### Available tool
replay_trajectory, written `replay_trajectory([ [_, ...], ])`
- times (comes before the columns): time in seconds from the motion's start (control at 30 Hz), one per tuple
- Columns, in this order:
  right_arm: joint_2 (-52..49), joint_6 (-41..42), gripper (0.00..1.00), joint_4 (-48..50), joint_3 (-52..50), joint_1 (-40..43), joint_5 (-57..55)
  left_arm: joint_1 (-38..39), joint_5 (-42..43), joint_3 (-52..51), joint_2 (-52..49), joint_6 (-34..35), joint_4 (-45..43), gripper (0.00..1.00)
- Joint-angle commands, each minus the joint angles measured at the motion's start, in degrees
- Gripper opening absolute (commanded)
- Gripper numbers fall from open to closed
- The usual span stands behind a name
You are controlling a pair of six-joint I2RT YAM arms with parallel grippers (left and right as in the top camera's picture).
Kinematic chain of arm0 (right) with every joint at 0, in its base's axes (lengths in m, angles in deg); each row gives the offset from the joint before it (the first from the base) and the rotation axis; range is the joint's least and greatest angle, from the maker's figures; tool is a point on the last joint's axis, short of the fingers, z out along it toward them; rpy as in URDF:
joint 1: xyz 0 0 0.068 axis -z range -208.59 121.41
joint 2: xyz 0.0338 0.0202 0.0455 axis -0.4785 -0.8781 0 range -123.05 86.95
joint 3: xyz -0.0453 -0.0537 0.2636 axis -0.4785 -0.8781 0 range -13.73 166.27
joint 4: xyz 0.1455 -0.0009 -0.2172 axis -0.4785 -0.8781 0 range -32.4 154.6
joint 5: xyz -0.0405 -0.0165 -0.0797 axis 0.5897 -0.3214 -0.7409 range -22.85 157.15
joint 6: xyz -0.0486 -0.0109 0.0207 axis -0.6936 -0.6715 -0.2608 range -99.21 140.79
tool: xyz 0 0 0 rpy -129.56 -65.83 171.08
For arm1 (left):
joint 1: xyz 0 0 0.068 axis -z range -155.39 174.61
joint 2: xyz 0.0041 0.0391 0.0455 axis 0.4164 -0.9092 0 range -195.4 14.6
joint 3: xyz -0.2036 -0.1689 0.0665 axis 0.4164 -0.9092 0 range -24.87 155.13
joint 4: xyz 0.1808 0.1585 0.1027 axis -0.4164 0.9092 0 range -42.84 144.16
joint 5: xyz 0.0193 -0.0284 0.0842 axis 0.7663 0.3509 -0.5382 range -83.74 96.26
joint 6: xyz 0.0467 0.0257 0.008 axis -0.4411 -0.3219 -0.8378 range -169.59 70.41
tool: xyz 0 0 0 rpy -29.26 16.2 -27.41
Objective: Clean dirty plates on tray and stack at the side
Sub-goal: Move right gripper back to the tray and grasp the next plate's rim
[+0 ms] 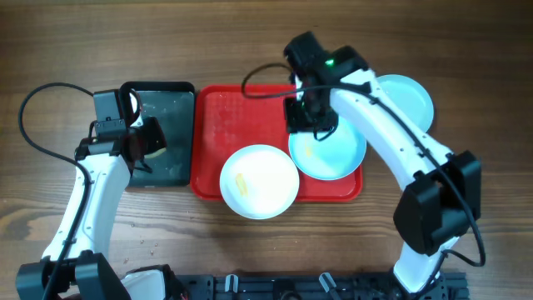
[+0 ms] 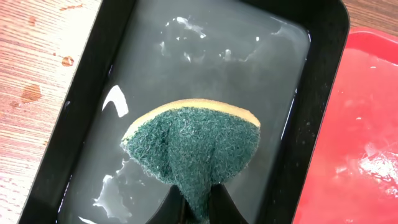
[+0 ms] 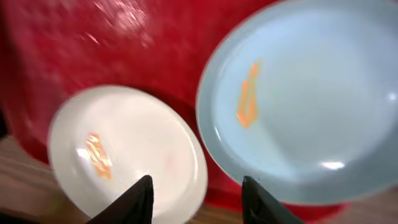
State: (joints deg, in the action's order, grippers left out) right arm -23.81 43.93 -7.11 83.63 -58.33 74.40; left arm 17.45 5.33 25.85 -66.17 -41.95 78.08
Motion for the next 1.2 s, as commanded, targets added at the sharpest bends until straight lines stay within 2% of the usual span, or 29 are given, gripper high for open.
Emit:
replay_trajectory([
  [0.0, 0.4, 1.0, 0.46, -3.2, -0.4, -3.1, -5.4, -0.2, 0.9, -0.2, 1.3, 0.5, -0.3, 0.06],
  [0.1, 0.4, 1.1, 0.43, -2.2, -2.7, -6.2, -5.3, -0.2, 0.9, -0.2, 1.3, 0.5, -0.3, 0.06],
  [0.17, 0.4, 1.3, 0.39, -0.7, -6.3, -8.2, -4.9, -0.2, 0.9, -0.2, 1.3, 0.5, -0.3, 0.06],
  [0.27, 0.4, 4.3, 0.38, 0.2, -12.5, -9.8, -4.9, -0.2, 0.9, -0.2, 1.3, 0.5, -0.3, 0.06],
  [0.33, 0.4, 4.7, 0.3, 1.0, -15.8, -10.1, -4.7, -0.2, 0.9, -0.2, 1.3, 0.5, -0.4, 0.06],
  [0.4, 0.4, 6.4, 0.28, 0.7, -17.2, -10.1, -4.7, -0.2, 0.9, -0.2, 1.3, 0.5, -0.5, 0.06],
  [0.57, 0.4, 7.3, 0.26, 3.1, -17.2, -10.2, 1.3, -0.2, 0.9, -0.2, 1.3, 0.5, -0.5, 0.07],
  [0.93, 0.4, 10.1, 0.28, 3.3, -17.8, -10.6, -2.1, -0.2, 0.9, -0.2, 1.3, 0.5, -0.5, 0.07],
  [1.1, 0.4, 11.4, 0.27, 8.3, -22.8, -10.6, -1.6, -0.2, 0.9, -0.2, 1.3, 0.5, -0.5, 0.07],
  [1.17, 0.4, 11.4, 0.21, 9.2, -23.2, -10.6, -0.5, -0.2, 0.9, -0.2, 1.3, 0.5, -0.5, 0.07],
])
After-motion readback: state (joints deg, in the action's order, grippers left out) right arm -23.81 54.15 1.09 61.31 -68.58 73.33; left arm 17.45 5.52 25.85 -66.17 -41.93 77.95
